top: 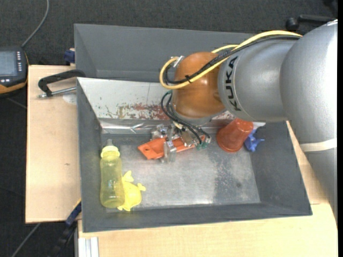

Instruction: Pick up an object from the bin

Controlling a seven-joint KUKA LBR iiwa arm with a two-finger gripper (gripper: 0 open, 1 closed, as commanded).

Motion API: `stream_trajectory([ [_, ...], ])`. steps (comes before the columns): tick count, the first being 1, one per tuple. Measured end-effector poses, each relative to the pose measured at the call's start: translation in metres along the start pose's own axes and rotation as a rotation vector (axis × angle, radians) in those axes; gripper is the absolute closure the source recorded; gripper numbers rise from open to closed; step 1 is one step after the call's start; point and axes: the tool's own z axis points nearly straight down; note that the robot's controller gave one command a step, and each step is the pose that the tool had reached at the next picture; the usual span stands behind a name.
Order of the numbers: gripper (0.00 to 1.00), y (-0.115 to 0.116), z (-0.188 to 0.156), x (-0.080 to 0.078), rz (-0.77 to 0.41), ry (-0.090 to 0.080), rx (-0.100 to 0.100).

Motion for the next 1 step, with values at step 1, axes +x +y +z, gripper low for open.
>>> stream_trajectory([
  [1, 1.00, 0.0007, -0.0072, 0.0020, 0.000, 0.008, -0.002],
])
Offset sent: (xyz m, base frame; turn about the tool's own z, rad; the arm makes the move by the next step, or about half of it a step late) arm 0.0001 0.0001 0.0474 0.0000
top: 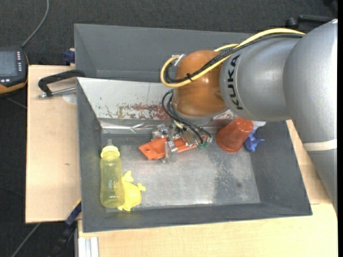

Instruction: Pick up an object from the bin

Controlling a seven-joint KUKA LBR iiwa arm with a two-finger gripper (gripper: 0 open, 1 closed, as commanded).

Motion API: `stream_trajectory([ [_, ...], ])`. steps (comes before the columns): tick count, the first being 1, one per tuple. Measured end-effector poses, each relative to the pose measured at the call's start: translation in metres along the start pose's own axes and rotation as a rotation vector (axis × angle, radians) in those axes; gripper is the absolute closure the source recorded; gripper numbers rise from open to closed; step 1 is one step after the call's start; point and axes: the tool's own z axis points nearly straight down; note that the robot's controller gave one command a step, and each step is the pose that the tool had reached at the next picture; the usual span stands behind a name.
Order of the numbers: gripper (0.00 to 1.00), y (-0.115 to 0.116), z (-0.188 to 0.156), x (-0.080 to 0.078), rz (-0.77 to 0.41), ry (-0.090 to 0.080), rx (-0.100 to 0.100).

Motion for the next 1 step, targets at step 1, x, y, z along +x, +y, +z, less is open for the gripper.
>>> stream_trajectory([
  [1, 1.00, 0.0005, -0.0221, -0.0011, 0.000, -0.004, 0.000],
])
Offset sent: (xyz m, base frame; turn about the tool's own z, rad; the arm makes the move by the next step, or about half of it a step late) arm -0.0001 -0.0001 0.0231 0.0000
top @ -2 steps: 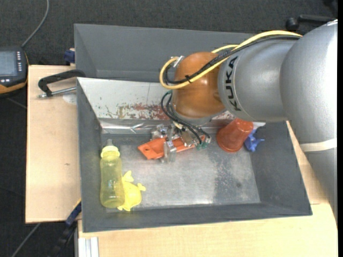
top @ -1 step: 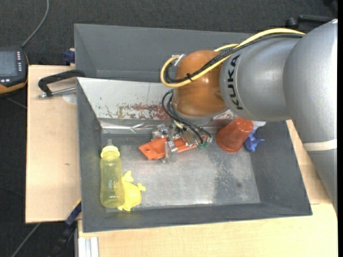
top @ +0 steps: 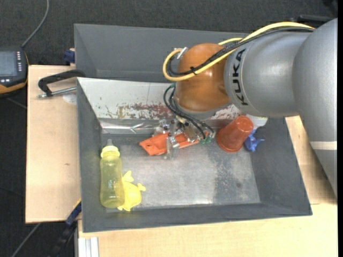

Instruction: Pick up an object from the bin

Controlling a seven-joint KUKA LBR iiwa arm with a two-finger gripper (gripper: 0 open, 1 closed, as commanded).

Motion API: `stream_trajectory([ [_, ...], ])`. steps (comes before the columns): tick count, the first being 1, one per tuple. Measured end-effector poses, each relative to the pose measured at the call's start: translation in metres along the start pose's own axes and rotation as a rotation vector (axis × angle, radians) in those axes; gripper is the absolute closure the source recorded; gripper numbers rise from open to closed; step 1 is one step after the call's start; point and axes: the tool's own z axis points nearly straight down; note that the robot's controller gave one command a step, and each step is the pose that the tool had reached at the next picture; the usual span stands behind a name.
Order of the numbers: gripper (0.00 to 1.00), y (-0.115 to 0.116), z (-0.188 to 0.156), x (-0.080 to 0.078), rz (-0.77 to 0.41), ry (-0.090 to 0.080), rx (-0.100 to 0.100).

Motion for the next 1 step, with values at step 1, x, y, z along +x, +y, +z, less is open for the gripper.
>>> stream_trajectory([
  [1, 1.00, -0.0001, -0.0182, -0.0032, -0.001, -0.009, 0.002],
])
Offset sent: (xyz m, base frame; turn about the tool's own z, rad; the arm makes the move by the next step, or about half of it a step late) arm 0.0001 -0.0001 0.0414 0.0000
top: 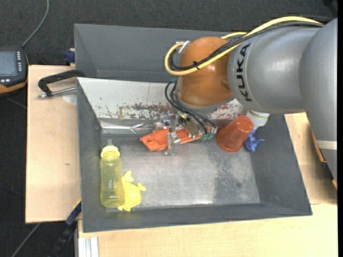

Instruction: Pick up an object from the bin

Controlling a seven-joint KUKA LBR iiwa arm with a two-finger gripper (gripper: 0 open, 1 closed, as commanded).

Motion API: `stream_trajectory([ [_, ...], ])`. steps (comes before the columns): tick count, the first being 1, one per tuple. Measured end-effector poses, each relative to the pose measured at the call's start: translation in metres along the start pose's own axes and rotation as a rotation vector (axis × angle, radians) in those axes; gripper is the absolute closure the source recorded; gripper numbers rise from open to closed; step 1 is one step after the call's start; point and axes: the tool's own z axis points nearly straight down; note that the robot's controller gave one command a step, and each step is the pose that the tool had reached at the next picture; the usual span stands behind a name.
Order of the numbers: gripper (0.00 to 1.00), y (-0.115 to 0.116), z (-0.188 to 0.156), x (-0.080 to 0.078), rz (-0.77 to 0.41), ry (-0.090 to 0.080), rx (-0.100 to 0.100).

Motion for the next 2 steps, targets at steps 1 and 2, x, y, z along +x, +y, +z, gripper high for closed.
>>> stream_trajectory([
  [1, 1.00, 0.000, -0.012, 0.000, 0.000, 0.000, -0.001],
  [2, 1.00, 0.001, -0.030, 0.000, 0.000, 0.005, -0.002],
])
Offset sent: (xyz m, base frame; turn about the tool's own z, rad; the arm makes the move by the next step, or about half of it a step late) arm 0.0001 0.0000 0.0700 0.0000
